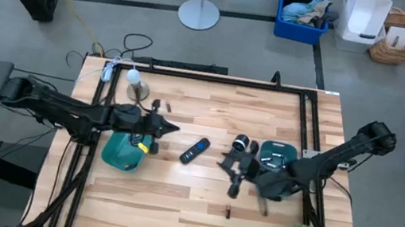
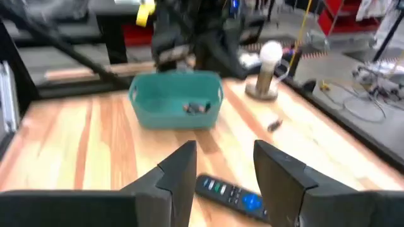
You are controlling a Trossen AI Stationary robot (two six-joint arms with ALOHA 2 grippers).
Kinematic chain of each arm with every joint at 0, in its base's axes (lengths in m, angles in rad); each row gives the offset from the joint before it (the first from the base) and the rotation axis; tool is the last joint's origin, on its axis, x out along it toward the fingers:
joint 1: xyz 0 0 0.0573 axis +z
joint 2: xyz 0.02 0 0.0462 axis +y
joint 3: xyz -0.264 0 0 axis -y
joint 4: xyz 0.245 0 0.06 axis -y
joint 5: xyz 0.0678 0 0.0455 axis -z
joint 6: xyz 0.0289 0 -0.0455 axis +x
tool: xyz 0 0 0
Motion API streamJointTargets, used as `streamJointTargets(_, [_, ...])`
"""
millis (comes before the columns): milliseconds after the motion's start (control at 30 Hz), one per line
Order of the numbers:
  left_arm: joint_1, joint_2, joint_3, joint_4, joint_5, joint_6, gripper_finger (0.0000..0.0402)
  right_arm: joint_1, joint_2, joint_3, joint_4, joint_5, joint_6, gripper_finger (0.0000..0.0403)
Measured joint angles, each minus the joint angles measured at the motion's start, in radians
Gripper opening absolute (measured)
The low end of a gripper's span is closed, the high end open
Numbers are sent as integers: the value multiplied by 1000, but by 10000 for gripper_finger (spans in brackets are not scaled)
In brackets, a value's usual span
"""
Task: Sort batteries
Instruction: Put the brown battery into the green bin
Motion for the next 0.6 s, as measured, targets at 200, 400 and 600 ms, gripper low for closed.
streamJointTargets(200, [1, -100, -86, -1, -45, 28, 0, 2, 184, 220, -330, -73, 274, 196])
streamJointTargets(400, [-1, -116, -90, -48, -45, 95, 0, 6, 386, 430, -723, -336, 673, 213])
streamJointTargets(600, [-1, -113, -90, -46, -45, 98, 0, 43, 521, 569, -973, -453, 922, 214])
